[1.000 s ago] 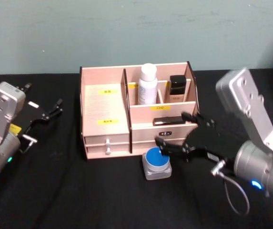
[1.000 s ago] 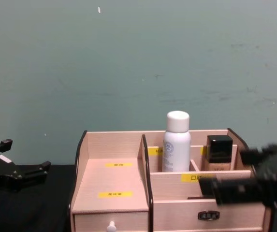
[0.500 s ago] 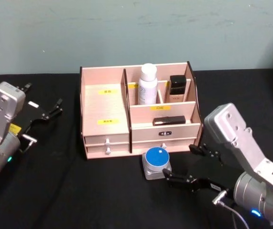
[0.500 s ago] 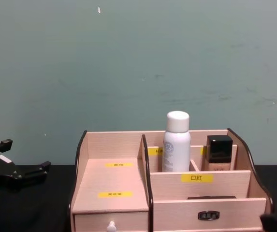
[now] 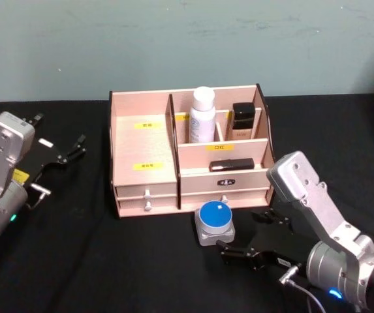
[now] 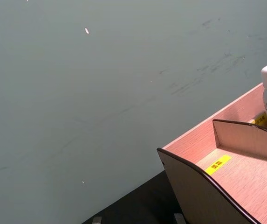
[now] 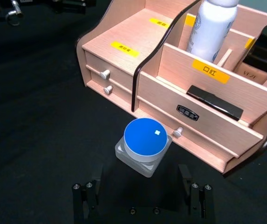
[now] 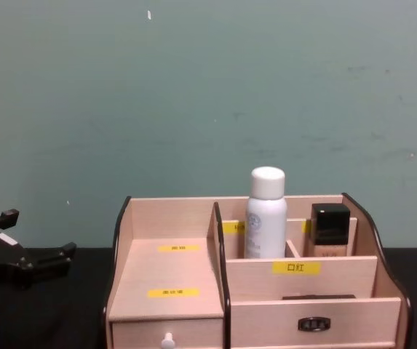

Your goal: Pick up the facial cleanser and watermelon frost from the table and place them into the tiered storage box.

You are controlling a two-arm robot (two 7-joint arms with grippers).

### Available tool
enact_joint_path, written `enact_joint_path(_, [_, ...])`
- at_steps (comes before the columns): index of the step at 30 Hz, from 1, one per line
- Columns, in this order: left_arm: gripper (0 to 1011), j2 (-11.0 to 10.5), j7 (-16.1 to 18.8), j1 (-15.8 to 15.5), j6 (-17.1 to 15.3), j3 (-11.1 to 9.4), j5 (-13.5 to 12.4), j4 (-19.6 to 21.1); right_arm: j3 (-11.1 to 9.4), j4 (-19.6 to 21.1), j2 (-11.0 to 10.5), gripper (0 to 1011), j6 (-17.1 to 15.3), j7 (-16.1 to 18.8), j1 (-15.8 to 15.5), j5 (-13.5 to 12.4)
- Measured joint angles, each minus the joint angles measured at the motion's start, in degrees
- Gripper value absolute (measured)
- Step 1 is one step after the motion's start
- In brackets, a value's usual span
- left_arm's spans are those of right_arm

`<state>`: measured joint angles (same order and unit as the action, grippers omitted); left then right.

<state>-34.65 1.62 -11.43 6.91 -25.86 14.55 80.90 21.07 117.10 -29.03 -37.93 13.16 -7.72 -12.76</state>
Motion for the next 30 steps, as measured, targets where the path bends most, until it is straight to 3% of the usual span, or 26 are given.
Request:
enact_joint_path(14, [1001, 0.0, 0.0, 0.0, 0.0, 0.0, 0.0, 0.0, 2.0, -5.9, 4.2, 1000, 0.5, 1.9, 4.2, 2.2])
enact_joint_path(30, [1001, 0.0, 0.0, 0.0, 0.0, 0.0, 0.0, 0.0, 2.8, -9.3, 6.9, 1000, 1.3, 2.5, 6.1, 5.3])
